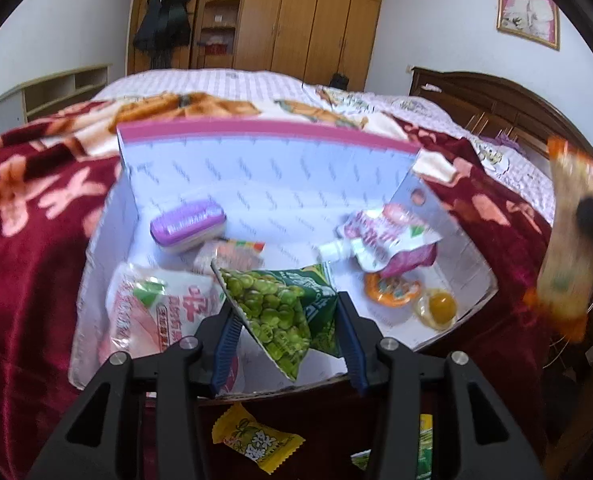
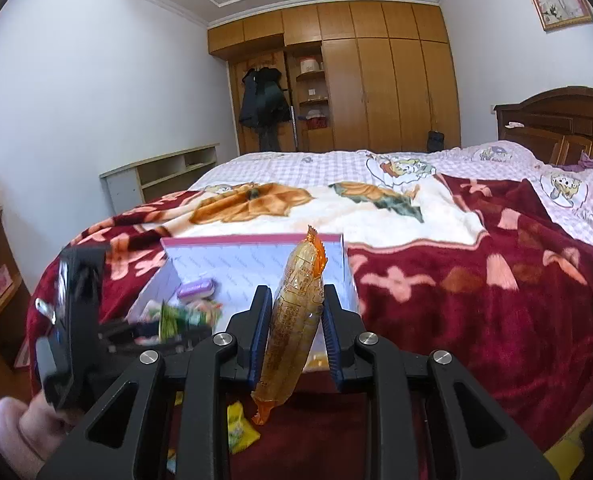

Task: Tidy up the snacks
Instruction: 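Lower the pea bag and bread roll into the box and open both tools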

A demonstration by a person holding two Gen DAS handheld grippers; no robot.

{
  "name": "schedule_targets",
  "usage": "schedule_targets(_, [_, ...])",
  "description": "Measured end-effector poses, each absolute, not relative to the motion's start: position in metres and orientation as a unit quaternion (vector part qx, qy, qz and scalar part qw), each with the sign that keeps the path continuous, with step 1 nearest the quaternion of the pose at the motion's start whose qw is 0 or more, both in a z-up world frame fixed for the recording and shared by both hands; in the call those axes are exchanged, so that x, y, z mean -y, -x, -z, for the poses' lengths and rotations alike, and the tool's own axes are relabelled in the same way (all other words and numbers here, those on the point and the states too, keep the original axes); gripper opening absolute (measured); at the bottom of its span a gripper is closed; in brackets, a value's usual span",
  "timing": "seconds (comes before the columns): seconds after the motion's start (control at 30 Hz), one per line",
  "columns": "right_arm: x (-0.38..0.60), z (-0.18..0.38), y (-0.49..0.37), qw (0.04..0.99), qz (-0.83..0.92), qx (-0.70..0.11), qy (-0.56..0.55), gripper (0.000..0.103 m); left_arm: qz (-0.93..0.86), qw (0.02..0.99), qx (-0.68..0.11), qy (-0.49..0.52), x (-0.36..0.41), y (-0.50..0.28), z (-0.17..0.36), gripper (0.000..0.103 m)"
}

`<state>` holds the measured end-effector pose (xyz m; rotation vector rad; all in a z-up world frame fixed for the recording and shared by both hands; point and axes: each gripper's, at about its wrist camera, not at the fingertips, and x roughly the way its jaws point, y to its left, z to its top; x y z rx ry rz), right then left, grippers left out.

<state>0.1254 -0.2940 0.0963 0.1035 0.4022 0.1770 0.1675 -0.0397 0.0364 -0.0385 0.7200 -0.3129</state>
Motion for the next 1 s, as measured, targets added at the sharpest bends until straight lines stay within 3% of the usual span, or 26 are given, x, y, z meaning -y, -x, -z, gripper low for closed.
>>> schedule_targets(0.33, [0.289,-0.094,-0.163,0.971,-0.088,-0.215,-0.048,0.026,0.156,0.915,-0.373,0.012,0.033,-0.167,-0.031,0.049])
schedule_targets(1.0, [0.252,-0.061,-0.247,0.963,-0.072,-0.246,0.088,0.026,0.164,0.916,-0.367,0.012,0.031,-0.165,-0.029,0.049])
